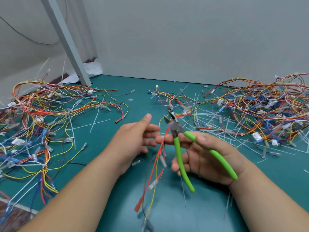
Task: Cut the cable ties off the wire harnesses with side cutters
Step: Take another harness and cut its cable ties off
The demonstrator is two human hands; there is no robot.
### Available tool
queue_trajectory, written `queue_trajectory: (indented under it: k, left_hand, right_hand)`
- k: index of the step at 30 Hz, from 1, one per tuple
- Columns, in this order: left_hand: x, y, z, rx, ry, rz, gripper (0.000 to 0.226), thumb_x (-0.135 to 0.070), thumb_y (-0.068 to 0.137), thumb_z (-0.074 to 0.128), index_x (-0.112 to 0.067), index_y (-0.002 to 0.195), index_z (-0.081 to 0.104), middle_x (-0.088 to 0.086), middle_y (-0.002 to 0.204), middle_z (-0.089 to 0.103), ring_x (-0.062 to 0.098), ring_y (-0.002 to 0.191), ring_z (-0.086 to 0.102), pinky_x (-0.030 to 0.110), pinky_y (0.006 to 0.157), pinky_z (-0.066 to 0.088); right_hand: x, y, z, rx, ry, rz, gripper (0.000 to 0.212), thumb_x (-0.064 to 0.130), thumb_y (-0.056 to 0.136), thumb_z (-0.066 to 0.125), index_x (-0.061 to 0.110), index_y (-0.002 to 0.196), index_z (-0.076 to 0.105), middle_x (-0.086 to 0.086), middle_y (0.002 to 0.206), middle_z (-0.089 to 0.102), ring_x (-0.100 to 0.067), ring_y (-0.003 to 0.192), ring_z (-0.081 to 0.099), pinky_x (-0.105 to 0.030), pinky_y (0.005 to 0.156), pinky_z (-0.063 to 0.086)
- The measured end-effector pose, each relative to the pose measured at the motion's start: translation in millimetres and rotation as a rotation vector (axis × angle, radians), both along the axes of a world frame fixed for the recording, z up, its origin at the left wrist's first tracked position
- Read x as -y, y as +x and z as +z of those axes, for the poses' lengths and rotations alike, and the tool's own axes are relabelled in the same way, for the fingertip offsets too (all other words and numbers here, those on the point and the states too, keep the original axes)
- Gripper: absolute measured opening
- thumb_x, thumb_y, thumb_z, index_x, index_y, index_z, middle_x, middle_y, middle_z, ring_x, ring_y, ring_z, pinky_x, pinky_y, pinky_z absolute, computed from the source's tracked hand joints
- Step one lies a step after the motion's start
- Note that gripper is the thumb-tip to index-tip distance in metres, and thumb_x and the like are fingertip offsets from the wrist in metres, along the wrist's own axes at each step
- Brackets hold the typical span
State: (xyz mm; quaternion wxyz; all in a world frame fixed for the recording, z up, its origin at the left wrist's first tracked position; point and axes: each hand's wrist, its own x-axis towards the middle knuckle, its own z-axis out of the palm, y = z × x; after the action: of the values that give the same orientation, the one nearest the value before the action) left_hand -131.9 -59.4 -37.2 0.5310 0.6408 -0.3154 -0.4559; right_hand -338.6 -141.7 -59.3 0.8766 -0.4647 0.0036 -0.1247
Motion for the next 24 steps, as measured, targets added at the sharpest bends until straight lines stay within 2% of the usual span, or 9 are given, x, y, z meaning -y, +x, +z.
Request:
queue_trajectory:
  k: [2,4,7,10,12,16,19,22,24]
  left_hand:
    - [10,-5,5,-0.102,0.096,-0.18,0.066,-0.072,0.075,0.061,-0.009,0.09,0.078,0.01,0.082,0.076,0.02,0.068,0.066,0.03,0.059,0.043]
    - [18,-11,10,-0.145,0.14,-0.33,0.072,-0.074,0.073,0.065,-0.007,0.097,0.076,0.006,0.063,0.065,0.024,0.067,0.055,0.031,0.065,0.043]
    - [28,-17,15,-0.195,0.129,-0.413,0.052,-0.06,0.077,0.072,-0.013,0.098,0.075,-0.002,0.053,0.057,0.026,0.067,0.036,0.03,0.063,0.032]
    - [32,-19,19,-0.272,0.017,-0.41,0.031,-0.033,0.079,0.073,-0.01,0.098,0.072,0.002,0.073,0.069,0.014,0.054,0.039,0.028,0.056,0.025]
    - [33,-19,21,-0.265,-0.031,-0.369,0.014,-0.018,0.09,0.067,-0.01,0.099,0.072,0.003,0.075,0.067,0.012,0.045,0.044,0.026,0.05,0.028]
    - [31,-13,17,-0.115,-0.08,-0.096,0.019,-0.022,0.1,0.057,-0.014,0.103,0.074,-0.003,0.063,0.058,0.009,0.046,0.043,0.022,0.047,0.03]
    - [25,-6,11,-0.259,-0.157,0.105,0.022,-0.026,0.105,0.05,-0.015,0.109,0.069,-0.007,0.054,0.042,0.006,0.043,0.028,0.017,0.04,0.023]
    - [19,0,11,-0.365,-0.212,0.202,0.024,-0.027,0.108,0.042,-0.018,0.112,0.063,-0.009,0.052,0.035,0.005,0.042,0.024,0.018,0.038,0.02]
    - [14,0,11,-0.358,-0.239,0.193,0.024,-0.026,0.108,0.039,-0.019,0.113,0.061,-0.008,0.054,0.036,0.007,0.042,0.023,0.018,0.039,0.02]
  right_hand:
    - [-1,1,-1,-0.012,-0.036,0.036,0.046,0.036,0.099,0.061,0.012,0.138,0.06,-0.009,0.154,0.05,-0.032,0.101,0.07,-0.045,0.089,0.052]
    - [0,1,-2,-0.025,-0.075,0.034,0.047,0.035,0.1,0.06,0.009,0.14,0.058,-0.008,0.152,0.052,-0.032,0.102,0.07,-0.045,0.089,0.051]
    - [3,0,-1,-0.053,-0.087,0.028,0.059,0.035,0.098,0.063,0.0,0.144,0.051,-0.012,0.152,0.051,-0.034,0.102,0.069,-0.045,0.087,0.051]
    - [2,0,1,-0.053,-0.072,0.017,0.061,0.036,0.094,0.067,0.001,0.142,0.053,-0.012,0.147,0.055,-0.034,0.101,0.069,-0.045,0.085,0.051]
    - [2,0,3,-0.06,-0.068,-0.024,0.057,0.038,0.09,0.071,0.006,0.136,0.061,-0.013,0.143,0.059,-0.032,0.097,0.071,-0.044,0.083,0.054]
    - [4,1,11,-0.138,0.022,-0.289,0.059,0.048,0.067,0.083,0.011,0.112,0.077,-0.022,0.127,0.068,-0.028,0.079,0.073,-0.038,0.069,0.058]
    - [8,1,15,-0.093,0.132,-0.54,0.065,0.051,0.056,0.086,0.012,0.107,0.076,-0.019,0.122,0.07,-0.026,0.076,0.07,-0.037,0.067,0.057]
    - [9,1,17,-0.057,0.225,-0.634,0.059,0.05,0.067,0.075,0.011,0.11,0.071,-0.018,0.128,0.068,-0.027,0.075,0.068,-0.037,0.065,0.056]
    - [9,0,17,-0.051,0.255,-0.632,0.057,0.05,0.074,0.066,0.009,0.115,0.067,-0.019,0.135,0.065,-0.027,0.077,0.069,-0.037,0.066,0.057]
